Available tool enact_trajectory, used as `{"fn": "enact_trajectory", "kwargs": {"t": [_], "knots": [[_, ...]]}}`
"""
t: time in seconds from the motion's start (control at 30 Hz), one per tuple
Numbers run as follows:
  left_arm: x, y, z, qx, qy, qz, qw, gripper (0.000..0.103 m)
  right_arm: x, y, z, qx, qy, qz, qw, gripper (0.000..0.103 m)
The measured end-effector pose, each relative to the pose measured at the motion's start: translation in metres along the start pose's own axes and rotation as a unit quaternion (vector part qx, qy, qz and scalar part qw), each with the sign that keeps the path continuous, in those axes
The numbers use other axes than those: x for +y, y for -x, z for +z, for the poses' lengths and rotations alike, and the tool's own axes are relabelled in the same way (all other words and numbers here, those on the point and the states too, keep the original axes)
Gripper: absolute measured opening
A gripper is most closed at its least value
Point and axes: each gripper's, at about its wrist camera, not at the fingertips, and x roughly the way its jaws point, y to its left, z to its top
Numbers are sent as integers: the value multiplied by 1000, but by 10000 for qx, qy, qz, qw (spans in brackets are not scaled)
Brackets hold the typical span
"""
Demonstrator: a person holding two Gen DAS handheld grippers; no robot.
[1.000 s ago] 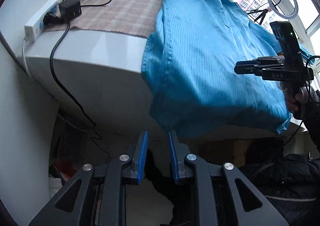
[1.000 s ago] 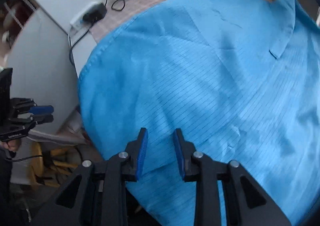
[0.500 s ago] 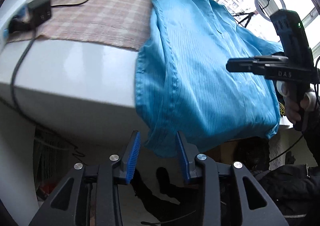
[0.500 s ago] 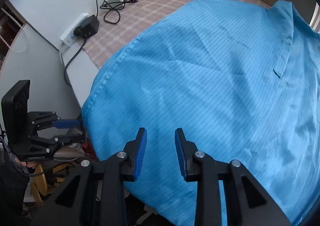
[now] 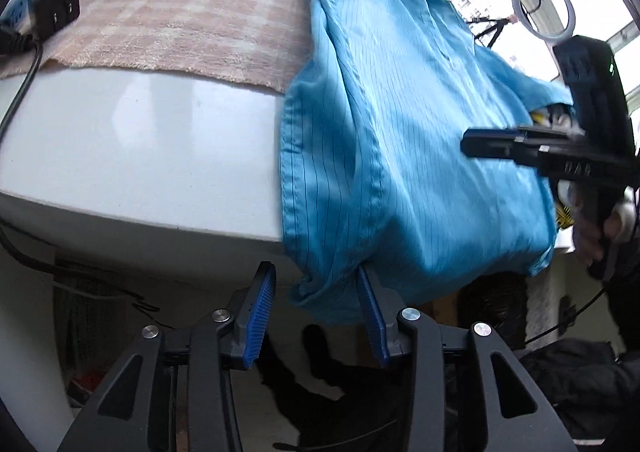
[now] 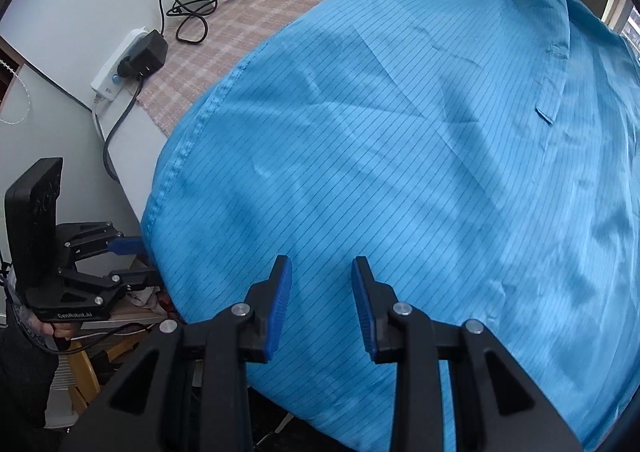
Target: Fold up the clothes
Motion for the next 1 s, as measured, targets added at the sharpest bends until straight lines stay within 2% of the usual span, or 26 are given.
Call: {"fn": "enact_trajectory", "kwargs": {"t": [0.17, 0.2, 0.23, 0.3, 0.33, 0.4, 0.53, 0.57, 0.7, 0.77, 0.9, 1.0], "knots": [[-7, -1, 1, -29, -129, 45, 9999, 39, -1, -4, 0, 79, -11, 72, 9999, 33], [-7, 0, 0, -47, -127, 12, 9999, 37, -1, -5, 1, 102, 6, 76, 9999, 33], [-5, 1, 0, -58, -117, -48, 9999, 28, -1, -5, 1, 125, 23, 80, 9999, 33], [-6, 3, -1, -78, -124, -82, 9999, 21, -3, -2, 11, 138, 30, 118, 9998, 33], [-7, 4, -2, -97, -146, -73, 9998, 14, -5, 1, 21, 112, -4, 121, 9999, 33], [-12, 8, -3, -176, -243, -29, 9995, 8, -9, 10, 47, 32, -105, 108, 9999, 34], [-26, 21, -3, -344, -423, -106, 9985, 6, -11, 23, 115, -326, -372, -10, 9988, 56], [-30, 26, -3, -387, -467, -128, 9981, 6, -10, 23, 132, -393, -438, -64, 9982, 56], [-43, 39, -1, -522, -669, -179, 9962, 5, 3, -3, 195, -278, -447, -487, 9974, 56], [-44, 42, 1, -532, -758, -219, 9955, 5, 10, -24, 220, -74, -342, -947, 9949, 57], [-46, 47, 2, -538, -852, -228, 9946, 5, 15, -60, 245, 346, -157, -1764, 9836, 57], [-46, 46, 2, -525, -868, -218, 9946, 5, 11, -79, 253, 608, -216, -2036, 9769, 57]]}}
